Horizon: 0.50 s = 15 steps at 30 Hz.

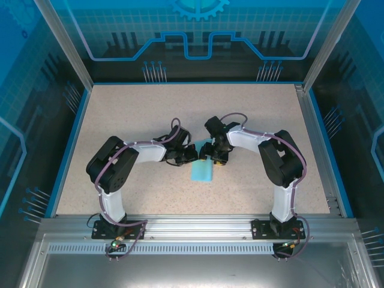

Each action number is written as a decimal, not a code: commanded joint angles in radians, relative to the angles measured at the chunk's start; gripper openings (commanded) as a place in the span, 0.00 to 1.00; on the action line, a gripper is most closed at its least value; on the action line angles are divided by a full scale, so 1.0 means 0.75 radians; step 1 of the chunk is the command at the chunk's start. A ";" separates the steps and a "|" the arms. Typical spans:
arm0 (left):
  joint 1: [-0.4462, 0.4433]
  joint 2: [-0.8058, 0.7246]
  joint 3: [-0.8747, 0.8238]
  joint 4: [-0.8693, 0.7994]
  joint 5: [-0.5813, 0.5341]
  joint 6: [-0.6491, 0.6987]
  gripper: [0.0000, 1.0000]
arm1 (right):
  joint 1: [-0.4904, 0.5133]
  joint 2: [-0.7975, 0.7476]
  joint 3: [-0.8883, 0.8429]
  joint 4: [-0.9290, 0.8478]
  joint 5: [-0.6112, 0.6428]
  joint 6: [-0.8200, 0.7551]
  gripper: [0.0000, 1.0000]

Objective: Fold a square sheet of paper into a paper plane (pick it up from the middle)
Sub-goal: Hold the square sheet of paper at the center of the table.

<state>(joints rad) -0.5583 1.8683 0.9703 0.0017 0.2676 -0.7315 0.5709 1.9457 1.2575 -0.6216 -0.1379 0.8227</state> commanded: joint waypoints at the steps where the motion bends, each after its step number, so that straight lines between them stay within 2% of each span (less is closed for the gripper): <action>1: -0.014 0.043 -0.001 -0.021 0.005 -0.009 0.00 | 0.001 0.135 -0.092 -0.031 0.140 -0.026 0.65; 8: -0.014 0.046 -0.028 -0.018 -0.009 0.000 0.00 | -0.021 0.021 -0.096 0.017 0.116 -0.070 0.68; 12: -0.014 0.043 -0.034 -0.022 -0.017 0.008 0.00 | -0.081 -0.169 -0.130 0.097 0.039 -0.149 0.69; 15: -0.014 0.043 -0.030 -0.019 -0.015 0.010 0.00 | -0.158 -0.330 -0.202 0.207 -0.079 -0.186 0.69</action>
<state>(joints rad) -0.5594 1.8713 0.9695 0.0105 0.2676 -0.7319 0.5144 1.8069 1.1385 -0.5320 -0.1631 0.7368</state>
